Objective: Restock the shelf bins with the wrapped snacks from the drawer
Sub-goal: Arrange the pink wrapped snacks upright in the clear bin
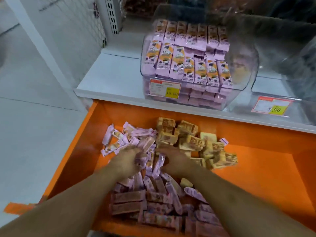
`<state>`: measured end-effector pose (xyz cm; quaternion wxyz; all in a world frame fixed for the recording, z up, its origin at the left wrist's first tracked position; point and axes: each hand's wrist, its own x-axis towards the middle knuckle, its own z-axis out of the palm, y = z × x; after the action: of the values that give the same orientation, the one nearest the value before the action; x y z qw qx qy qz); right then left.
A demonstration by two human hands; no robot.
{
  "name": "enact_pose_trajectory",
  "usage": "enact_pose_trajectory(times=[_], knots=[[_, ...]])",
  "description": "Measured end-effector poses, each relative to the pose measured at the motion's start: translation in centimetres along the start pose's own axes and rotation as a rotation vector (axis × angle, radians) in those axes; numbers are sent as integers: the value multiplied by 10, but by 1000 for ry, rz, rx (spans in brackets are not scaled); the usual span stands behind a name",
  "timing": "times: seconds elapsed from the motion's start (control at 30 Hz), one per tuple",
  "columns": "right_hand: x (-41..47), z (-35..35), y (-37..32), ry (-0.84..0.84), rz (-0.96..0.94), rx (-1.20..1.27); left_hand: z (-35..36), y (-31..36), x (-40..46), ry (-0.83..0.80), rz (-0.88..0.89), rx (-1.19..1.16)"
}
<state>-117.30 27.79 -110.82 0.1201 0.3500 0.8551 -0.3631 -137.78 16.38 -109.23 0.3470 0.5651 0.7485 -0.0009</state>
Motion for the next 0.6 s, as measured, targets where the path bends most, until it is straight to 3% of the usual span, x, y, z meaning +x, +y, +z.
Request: enact_pose_trajectory(times=[0.17,0.4,0.6], knots=[[19,18,14,-18,31,-6,15,-10,24,16,-50,40],[7,12,8,111,24,-76,14,-7,19,75,-54,35],[-35,-45,-12,135,56,17,-12,19,-4,24,-111,-491]])
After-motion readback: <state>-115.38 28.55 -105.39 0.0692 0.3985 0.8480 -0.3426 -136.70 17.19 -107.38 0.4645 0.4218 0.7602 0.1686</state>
